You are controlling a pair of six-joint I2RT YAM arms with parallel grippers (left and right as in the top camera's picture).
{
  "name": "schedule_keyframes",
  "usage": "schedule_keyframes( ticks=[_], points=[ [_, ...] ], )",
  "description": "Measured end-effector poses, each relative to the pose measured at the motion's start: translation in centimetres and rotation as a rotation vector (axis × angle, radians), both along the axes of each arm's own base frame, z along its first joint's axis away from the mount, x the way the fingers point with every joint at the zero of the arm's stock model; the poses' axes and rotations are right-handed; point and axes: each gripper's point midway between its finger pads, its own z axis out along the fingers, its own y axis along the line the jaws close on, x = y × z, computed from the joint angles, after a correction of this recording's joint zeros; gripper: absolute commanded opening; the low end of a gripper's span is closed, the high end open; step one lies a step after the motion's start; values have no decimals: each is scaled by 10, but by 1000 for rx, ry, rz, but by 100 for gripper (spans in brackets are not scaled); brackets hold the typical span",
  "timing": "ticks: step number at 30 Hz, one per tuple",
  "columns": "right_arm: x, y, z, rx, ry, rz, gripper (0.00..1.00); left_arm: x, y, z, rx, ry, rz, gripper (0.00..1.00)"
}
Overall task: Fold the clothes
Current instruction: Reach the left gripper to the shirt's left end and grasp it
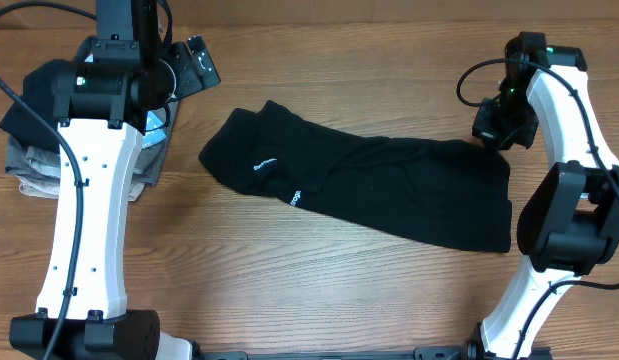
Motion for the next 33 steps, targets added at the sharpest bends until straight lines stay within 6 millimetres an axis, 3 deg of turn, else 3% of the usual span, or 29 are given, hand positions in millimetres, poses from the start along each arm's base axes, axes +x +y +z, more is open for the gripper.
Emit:
schedule_keyframes(
  ticks=[8,12,19,24,27,33],
  points=[
    [-27,5,9,19,93,-39,4,0,0,0,0,0,0,100],
    [-40,7,31,17,91,-64,4,4,0,4,-2,-22,-1,100],
    [-63,10,61,16,95,-83,4,-13,0,-10,15,66,-22,100],
    [-68,11,62,17,111,-89,4,-27,-4,-20,15,137,-71,98],
    [-71,12,58,19,126,-89,4,-42,-15,-29,-31,205,-125,64],
    [-75,12,39,21,149,-89,4,-60,-42,-66,-66,314,-263,78]
  ],
)
